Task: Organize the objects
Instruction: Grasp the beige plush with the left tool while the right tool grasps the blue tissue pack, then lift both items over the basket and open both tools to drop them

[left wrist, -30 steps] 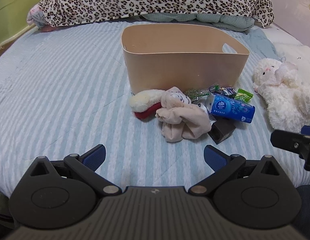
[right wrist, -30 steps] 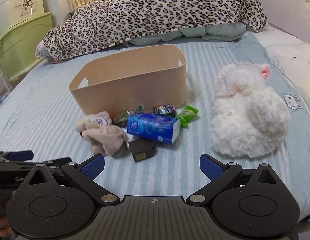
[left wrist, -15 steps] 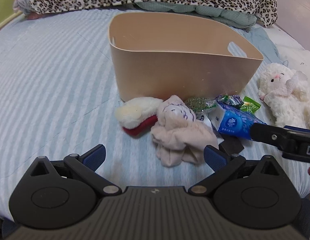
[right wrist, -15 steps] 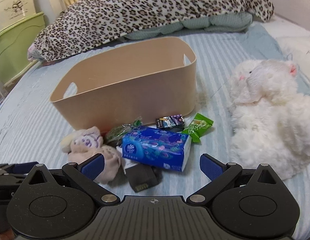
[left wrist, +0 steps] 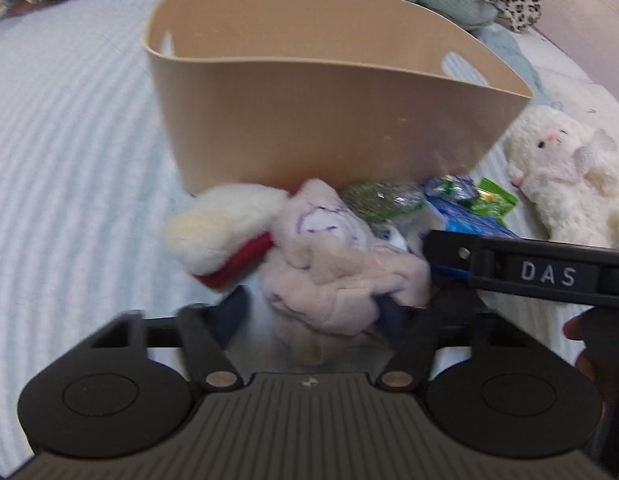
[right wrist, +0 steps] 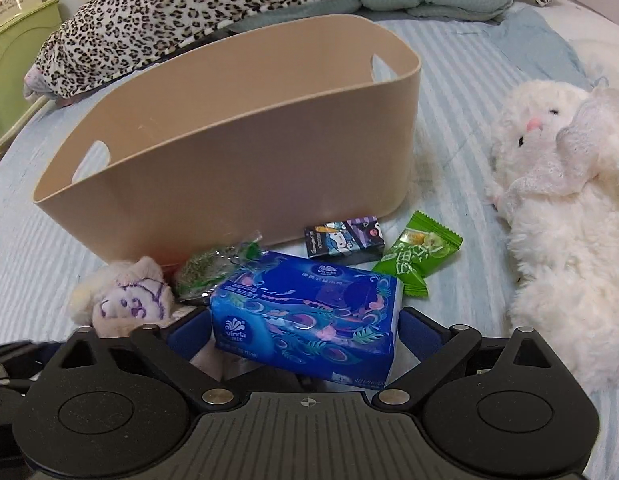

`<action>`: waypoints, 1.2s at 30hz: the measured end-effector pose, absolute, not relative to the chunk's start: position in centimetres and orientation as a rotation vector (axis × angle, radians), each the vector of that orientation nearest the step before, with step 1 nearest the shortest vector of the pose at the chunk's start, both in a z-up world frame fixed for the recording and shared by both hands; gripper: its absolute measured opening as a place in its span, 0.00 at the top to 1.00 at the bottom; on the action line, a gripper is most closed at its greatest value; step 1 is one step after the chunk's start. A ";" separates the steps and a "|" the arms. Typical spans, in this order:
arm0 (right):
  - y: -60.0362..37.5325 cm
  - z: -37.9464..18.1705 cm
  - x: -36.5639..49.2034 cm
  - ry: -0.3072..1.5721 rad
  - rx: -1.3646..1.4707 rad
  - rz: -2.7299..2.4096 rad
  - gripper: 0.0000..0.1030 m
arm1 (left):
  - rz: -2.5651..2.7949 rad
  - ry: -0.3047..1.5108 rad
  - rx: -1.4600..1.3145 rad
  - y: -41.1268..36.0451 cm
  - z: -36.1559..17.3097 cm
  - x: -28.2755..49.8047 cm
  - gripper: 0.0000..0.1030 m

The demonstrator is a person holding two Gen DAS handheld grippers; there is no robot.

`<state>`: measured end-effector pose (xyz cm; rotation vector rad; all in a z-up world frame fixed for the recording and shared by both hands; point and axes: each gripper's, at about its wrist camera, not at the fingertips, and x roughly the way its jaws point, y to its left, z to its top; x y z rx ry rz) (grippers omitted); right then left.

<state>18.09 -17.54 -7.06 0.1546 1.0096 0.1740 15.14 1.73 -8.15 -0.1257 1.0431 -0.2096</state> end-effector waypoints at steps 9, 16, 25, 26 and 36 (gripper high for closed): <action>-19.5 -6.4 15.6 0.949 0.202 0.180 0.13 | -0.235 1.009 -0.121 1.8 -7.0 13.4 0.75; -21.3 -2.4 13.2 0.834 0.249 0.187 0.13 | -0.228 0.884 -0.118 3.2 -2.2 10.7 0.76; -22.1 4.1 14.1 0.616 0.244 0.220 0.13 | -0.161 0.643 -0.036 3.5 4.8 11.9 0.76; -22.1 4.6 14.4 0.598 0.237 0.222 0.13 | -0.154 0.627 -0.028 3.5 5.2 12.5 0.76; -20.9 5.2 20.8 0.549 0.193 0.227 0.13 | -0.094 0.612 0.052 2.1 4.6 21.0 0.76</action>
